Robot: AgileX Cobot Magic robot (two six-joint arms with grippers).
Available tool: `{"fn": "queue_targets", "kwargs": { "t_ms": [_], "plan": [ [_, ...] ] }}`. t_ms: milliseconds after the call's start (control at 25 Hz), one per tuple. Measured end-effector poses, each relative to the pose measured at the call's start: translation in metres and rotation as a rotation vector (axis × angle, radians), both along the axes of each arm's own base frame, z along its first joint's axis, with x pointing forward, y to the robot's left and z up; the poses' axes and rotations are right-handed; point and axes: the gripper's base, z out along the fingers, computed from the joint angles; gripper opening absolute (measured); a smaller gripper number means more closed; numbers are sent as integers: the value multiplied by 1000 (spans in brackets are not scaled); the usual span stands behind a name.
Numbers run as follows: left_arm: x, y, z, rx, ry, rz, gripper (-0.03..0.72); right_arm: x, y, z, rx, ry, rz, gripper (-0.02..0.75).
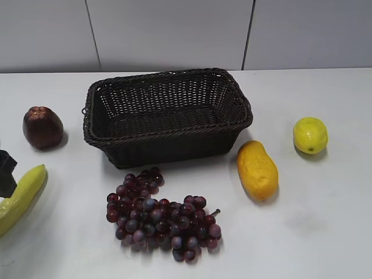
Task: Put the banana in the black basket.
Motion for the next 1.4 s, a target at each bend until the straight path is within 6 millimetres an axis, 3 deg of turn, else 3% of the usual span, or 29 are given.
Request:
{"fn": "queue_targets", "kwargs": {
  "t_ms": [280,1120,1280,1400],
  "plan": [
    [18,-3,-31,30,22,-16,667,0,0,0,0,0,0,582],
    [39,-4,-80,63,28,-39,654,0,0,0,0,0,0,582],
    [39,-5,-80,55,30,-29,566,0,0,0,0,0,0,582],
    [38,-5,-80,54,32,-28,427,0,0,0,0,0,0,582]
  ]
}}
